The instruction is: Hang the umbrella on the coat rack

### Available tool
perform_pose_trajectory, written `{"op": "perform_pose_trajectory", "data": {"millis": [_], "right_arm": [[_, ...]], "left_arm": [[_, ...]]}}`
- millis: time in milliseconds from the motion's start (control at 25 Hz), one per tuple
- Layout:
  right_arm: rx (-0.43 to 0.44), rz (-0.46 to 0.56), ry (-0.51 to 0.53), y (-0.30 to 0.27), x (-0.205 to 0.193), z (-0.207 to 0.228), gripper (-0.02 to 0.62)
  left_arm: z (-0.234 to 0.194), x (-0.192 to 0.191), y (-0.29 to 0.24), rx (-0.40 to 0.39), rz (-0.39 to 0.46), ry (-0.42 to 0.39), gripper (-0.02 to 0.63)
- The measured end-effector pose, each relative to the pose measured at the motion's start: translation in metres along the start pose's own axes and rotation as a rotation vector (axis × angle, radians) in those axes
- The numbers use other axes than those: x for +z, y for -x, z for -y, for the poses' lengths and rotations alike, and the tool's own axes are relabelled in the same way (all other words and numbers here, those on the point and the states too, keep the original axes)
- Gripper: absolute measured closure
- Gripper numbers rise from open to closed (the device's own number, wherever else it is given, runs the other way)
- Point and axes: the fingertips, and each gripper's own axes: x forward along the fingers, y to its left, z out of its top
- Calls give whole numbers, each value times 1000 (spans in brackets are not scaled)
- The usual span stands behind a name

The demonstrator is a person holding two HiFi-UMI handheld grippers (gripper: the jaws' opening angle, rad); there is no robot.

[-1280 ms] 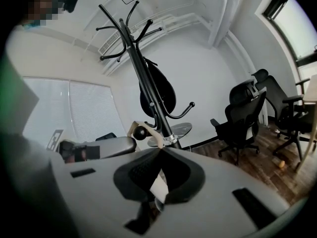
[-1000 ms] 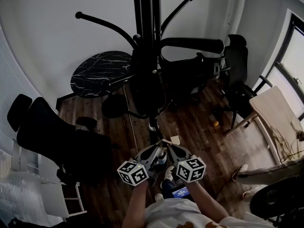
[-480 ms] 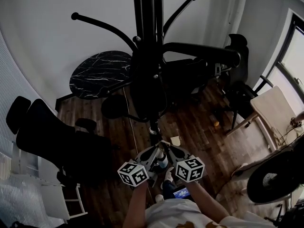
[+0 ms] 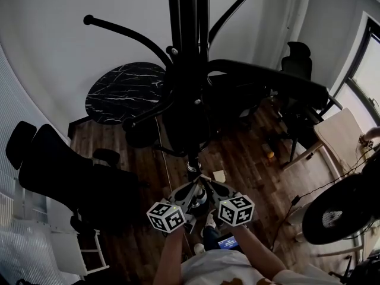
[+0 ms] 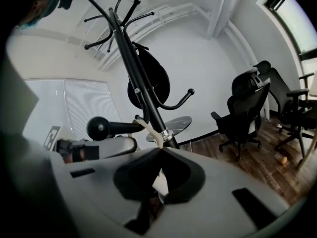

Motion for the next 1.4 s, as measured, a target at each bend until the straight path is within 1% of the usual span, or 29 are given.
{"op": "perform_pose_trajectory", "data": {"millis": [120, 360, 760, 1000, 1080, 1240, 1400], "right_arm": [[2, -8, 4, -7, 0, 1, 581], [3, -25, 1, -19, -1, 3, 581], [11, -42, -9, -37, -3, 4, 581], [18, -56, 1, -42, -2, 4, 580], [28, -67, 14, -42, -3, 4, 578], [40, -80, 79, -41, -7, 2, 571], [44, -81, 102, -39, -9, 3, 555]], "left_arm": [[-7, 1, -2, 3, 5, 22, 584], [-18, 2, -7, 9, -5, 32, 584], [-29, 1, -14, 0, -45, 23, 584], [-30, 1, -19, -6, -51, 26, 583], [-28, -1, -22, -15, -64, 25, 583], [-23, -6, -24, -27, -92, -13, 583], [-23, -8, -25, -36, -99, -17, 581]]}}
